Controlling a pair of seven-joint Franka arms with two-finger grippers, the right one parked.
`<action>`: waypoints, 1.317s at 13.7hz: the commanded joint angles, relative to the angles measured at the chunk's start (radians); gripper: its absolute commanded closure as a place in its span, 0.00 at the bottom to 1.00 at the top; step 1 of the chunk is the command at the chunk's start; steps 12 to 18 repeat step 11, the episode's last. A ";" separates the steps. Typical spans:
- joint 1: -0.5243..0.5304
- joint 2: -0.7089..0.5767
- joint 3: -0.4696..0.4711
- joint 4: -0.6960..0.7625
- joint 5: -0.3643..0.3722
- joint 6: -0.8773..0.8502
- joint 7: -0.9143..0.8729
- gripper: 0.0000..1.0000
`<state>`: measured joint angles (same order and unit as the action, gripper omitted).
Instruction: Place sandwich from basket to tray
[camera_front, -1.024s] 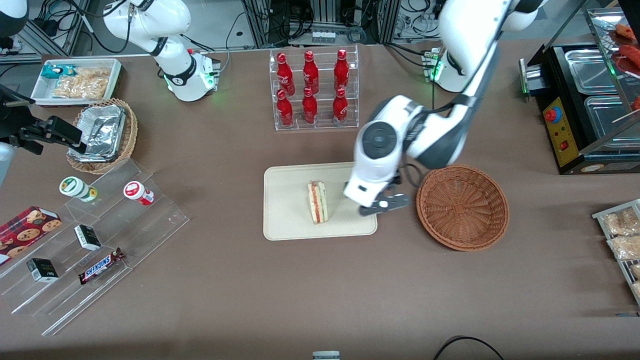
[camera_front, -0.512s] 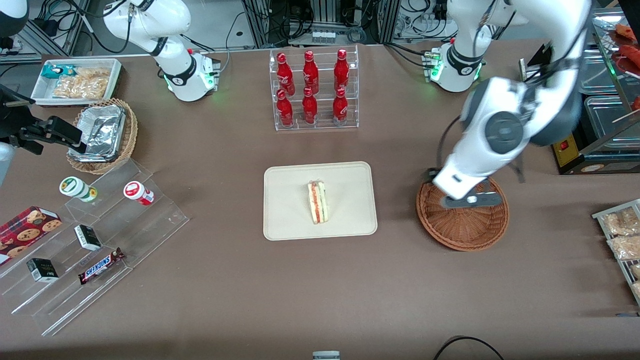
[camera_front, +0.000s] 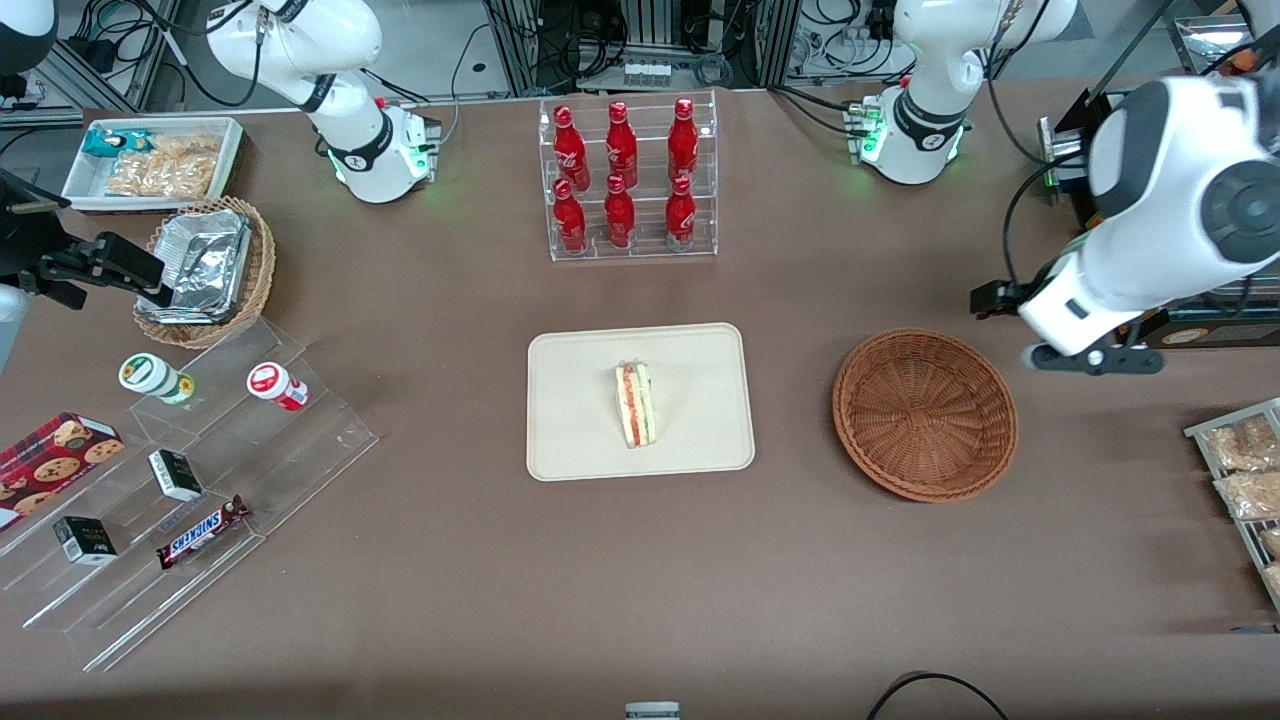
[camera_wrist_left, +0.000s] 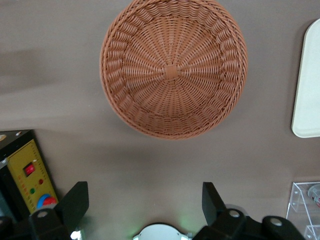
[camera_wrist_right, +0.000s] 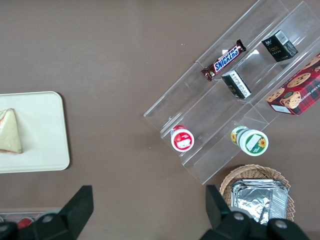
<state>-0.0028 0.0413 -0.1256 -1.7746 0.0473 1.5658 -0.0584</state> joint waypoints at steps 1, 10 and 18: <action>0.029 0.003 -0.011 0.140 -0.004 -0.121 0.008 0.00; 0.089 -0.004 0.082 0.236 -0.083 -0.125 0.018 0.00; 0.089 -0.004 0.084 0.238 -0.084 -0.125 0.018 0.00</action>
